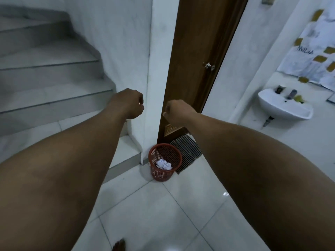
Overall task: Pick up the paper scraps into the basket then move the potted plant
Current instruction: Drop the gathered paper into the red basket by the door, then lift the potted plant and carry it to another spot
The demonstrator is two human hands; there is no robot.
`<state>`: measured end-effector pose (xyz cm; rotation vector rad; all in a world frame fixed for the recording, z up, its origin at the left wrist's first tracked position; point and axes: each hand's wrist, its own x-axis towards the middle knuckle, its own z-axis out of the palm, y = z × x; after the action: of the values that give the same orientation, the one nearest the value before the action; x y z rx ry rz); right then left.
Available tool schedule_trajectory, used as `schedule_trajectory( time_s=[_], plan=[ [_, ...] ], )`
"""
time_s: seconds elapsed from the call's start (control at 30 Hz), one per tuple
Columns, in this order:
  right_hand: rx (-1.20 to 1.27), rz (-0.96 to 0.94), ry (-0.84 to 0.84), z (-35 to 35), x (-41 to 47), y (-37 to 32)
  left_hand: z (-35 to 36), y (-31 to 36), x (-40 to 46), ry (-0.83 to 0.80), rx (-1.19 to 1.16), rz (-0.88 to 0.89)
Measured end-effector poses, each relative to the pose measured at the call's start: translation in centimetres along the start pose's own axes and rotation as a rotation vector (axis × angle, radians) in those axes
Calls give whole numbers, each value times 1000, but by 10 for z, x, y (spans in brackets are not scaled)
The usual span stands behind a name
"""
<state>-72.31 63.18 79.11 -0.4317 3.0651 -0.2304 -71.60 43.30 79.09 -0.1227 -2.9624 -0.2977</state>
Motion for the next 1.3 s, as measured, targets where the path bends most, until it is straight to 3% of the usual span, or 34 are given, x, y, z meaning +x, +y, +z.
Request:
schedule_trajectory(
  time_s=[0.33,0.73,0.87,1.07,1.3],
  plan=[
    [-57,-201,-1,5,-103,-88,-50,-25,-165,40,20,-153],
    [95,-316,35,56,-217,-311,-116,-169,-386,56,88,-281],
    [149,-373,-51,99,-265,-399,-130,-233,-463,19,82,-349],
    [200,-418,-142,153,-292,-495,-119,-303,-522,-25,-10,-448],
    [159,-457,-244,230,-269,-558,-62,-385,-554,-28,-95,-576]
  ],
)
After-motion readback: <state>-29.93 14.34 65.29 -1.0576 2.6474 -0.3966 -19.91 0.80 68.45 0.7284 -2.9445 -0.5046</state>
